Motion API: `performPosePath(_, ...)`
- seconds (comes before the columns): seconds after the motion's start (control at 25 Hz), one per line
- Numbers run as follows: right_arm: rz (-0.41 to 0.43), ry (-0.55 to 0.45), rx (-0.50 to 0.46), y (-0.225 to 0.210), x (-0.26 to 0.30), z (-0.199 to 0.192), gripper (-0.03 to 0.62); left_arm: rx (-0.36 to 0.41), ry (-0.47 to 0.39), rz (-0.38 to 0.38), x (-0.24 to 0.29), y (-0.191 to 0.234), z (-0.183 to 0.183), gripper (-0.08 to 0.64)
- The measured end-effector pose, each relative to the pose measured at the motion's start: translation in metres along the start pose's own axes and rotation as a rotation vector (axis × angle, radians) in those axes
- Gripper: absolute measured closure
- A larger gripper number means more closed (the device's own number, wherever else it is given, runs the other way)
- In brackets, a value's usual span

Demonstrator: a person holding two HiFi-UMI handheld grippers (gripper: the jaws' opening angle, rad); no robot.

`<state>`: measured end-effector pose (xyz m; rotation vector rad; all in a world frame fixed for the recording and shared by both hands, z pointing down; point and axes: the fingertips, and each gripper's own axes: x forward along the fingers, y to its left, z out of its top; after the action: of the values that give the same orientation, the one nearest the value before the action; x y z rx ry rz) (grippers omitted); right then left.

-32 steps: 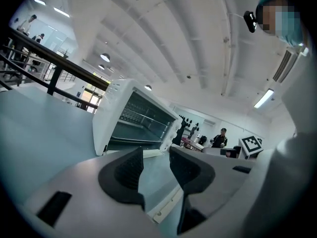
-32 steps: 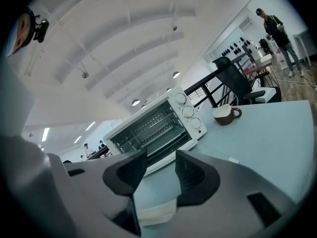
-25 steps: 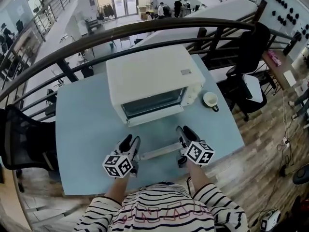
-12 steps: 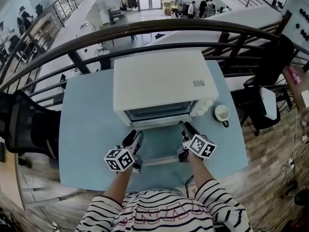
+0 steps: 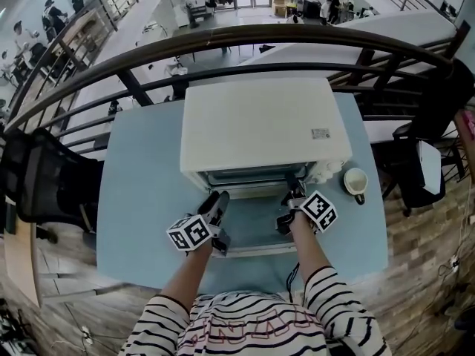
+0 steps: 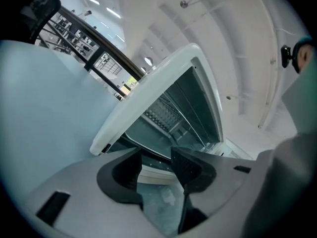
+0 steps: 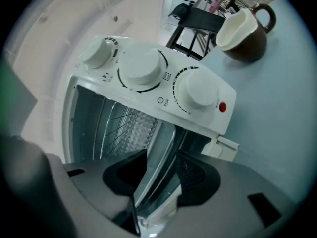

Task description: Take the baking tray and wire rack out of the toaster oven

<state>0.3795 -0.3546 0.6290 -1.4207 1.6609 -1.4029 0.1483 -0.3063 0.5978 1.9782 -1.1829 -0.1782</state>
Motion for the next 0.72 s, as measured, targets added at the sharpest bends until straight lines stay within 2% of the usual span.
performPosePath(0.08,0.002,-0.017,0.051,-0.005,0.004,0.002,0.414,-0.080,-0.022,0.004,0.004,0.003,-0.003,0.394)
performPosePath(0.2,0.000,-0.031,0.072,-0.003,0.012,0.006,0.414,-0.177,-0.049,0.008,0.007,0.005,-0.001,0.391)
performPosePath(0.28,-0.019,-0.031,0.098,-0.003,0.017,0.005,0.415,-0.208,-0.049,0.012,0.007,0.006,0.001,0.388)
performPosePath(0.4,-0.022,-0.040,0.175,-0.008,0.017,0.003,0.487,-0.247,-0.035,0.014,0.006,0.009,-0.002,0.376)
performPosePath(0.48,-0.018,-0.043,0.213,-0.011,0.014,0.003,0.499,-0.277,-0.033,0.013,0.006,0.010,-0.005,0.366)
performPosePath(0.72,-0.046,-0.012,0.237,-0.013,0.000,-0.002,0.505,-0.340,-0.033,0.008,0.004,0.011,-0.011,0.343)
